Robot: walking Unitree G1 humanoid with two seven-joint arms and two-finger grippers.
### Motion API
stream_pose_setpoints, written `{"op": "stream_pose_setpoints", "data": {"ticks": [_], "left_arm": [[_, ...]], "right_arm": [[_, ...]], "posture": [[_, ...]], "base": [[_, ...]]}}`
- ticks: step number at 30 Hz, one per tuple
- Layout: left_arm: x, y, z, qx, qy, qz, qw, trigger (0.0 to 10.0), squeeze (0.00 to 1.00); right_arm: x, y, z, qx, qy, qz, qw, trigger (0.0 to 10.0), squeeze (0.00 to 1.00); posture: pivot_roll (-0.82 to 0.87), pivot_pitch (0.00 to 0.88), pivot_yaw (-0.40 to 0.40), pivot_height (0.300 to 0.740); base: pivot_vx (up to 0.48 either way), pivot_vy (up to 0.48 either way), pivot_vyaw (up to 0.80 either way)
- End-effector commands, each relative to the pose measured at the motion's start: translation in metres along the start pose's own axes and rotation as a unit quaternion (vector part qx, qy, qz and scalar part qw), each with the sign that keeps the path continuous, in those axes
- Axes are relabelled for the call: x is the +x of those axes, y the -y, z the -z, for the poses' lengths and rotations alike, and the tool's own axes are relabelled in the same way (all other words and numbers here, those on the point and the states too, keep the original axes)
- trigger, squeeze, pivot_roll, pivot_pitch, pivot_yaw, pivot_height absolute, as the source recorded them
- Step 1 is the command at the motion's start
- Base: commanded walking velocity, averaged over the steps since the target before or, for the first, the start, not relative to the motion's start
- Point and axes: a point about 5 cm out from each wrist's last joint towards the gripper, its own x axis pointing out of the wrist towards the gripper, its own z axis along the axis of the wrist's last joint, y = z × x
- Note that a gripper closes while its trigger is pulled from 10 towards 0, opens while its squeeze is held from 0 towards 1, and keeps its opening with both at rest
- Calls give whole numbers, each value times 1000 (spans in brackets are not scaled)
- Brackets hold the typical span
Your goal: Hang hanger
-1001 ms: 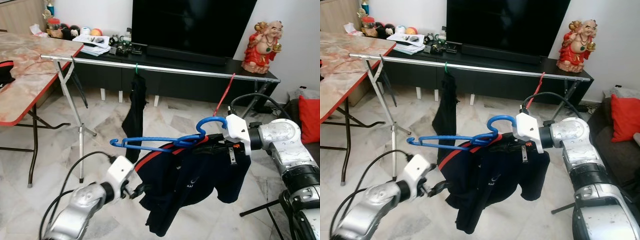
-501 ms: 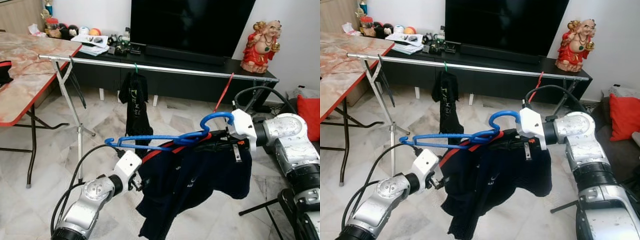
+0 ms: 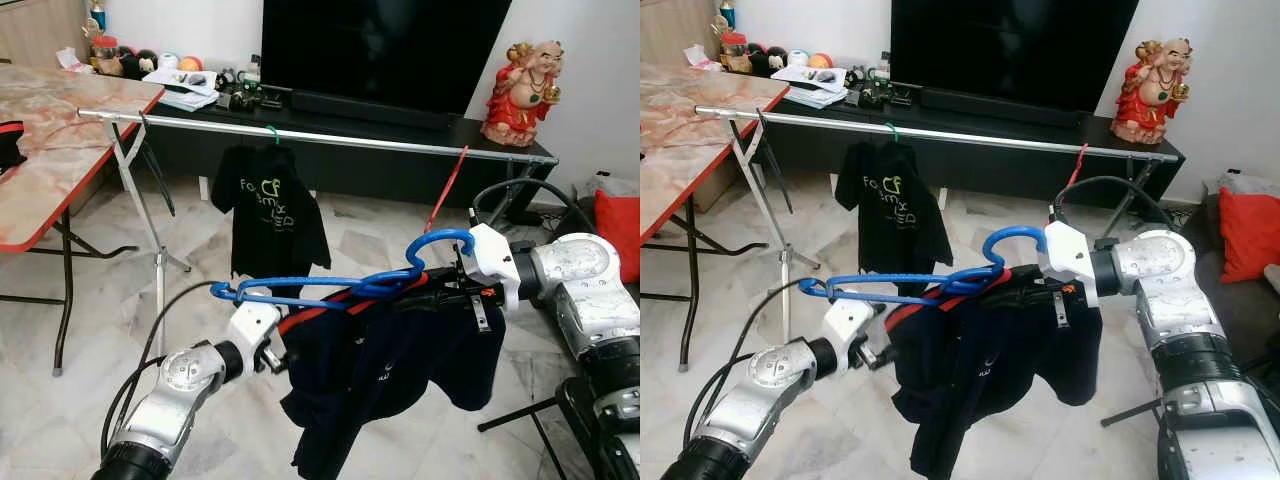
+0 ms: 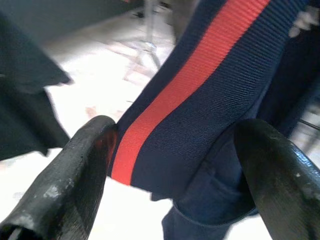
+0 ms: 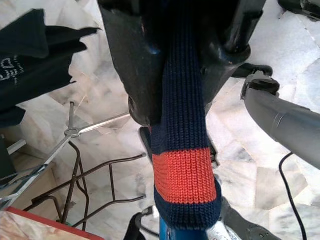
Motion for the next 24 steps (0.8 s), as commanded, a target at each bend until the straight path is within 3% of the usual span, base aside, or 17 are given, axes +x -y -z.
{"op": "stream_pose_setpoints", "data": {"ticks": [1,13,15,18,21,24], "left_arm": [[3,8,-4,-1,2,38,999,10000,0],[0,6,-3,-9,4,53,999,10000,0],[-1,-9,-4,8,9,-13,1000,10000,0],[-1,-18,-9,8,30,-47,998,10000,0],[-1,-18,-15,-3,47,-41,998,10000,0],[-1,-6,-17,-4,41,29,999,10000,0]], "right_arm": [[-8,1,-7,-18,-1,5,1000,0,0],[-7,-1,-2,-10,-4,2,1000,0,0],[-7,-1,-3,-9,-3,-1,1000,0,0],[-6,-1,-2,-8,-4,-3,1000,0,0],[-6,-2,-1,-6,-4,-5,1000,0,0],[-3,-3,1,-3,-6,-9,1000,0,0]], "posture": [[164,0,-143,740],[165,0,-147,740],[163,0,-152,740],[161,0,-152,740],[164,0,-155,740],[166,0,-158,740]], "base": [[0,0,0],[0,0,0],[0,0,0],[0,0,0],[0,0,0],[0,0,0]]}}
